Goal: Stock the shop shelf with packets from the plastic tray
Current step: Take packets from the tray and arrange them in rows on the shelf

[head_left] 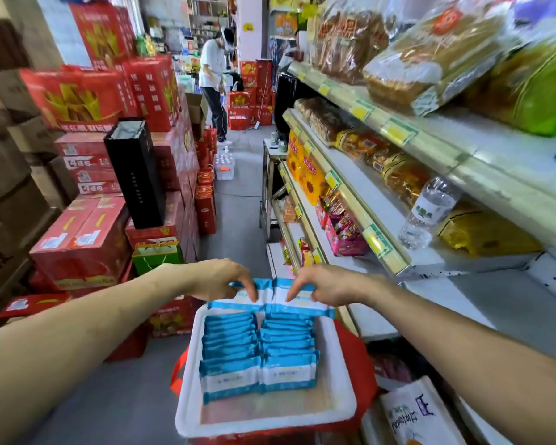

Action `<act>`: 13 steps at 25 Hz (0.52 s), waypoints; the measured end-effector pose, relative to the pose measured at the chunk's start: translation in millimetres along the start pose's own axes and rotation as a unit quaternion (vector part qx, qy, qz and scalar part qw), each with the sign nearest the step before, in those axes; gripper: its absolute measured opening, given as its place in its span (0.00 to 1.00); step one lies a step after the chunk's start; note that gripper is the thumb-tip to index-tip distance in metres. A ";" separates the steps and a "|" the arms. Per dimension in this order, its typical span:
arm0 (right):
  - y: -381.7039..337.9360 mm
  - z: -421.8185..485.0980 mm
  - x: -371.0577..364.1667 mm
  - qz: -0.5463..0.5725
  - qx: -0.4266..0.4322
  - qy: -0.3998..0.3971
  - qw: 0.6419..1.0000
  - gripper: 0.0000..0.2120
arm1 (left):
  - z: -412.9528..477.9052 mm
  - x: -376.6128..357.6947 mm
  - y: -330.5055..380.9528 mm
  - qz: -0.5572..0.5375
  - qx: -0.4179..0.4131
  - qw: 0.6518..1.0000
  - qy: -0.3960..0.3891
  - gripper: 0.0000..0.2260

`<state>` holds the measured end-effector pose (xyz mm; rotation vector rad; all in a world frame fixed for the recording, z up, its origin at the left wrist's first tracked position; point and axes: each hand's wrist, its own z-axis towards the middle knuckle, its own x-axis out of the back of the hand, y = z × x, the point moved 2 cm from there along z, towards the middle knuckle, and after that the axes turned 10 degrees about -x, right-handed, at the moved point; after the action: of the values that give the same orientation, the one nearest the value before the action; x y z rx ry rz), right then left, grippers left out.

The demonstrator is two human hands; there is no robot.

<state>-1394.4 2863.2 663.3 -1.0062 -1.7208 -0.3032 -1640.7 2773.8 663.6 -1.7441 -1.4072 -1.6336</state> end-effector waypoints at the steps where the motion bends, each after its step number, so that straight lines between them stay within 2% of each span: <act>1: -1.7 -4.2 28.5 -0.002 -0.004 0.023 1.000 0.27 | 3.6 30.2 1.2 0.016 -0.005 1.000 0.018 0.22; 8: 1.9 -84.8 227.9 -0.082 -0.012 0.162 0.983 0.24 | 37.1 233.0 52.0 0.058 -0.070 0.991 0.098 0.24; 13: 40.9 -207.9 322.2 -0.067 -0.071 0.243 0.965 0.22 | 88.3 337.7 132.9 0.046 -0.190 0.971 0.137 0.27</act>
<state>-1250.2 2909.0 1017.9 -0.8311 -1.3311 -0.7095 -1540.3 2923.6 990.7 -1.6579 -0.9185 -2.1007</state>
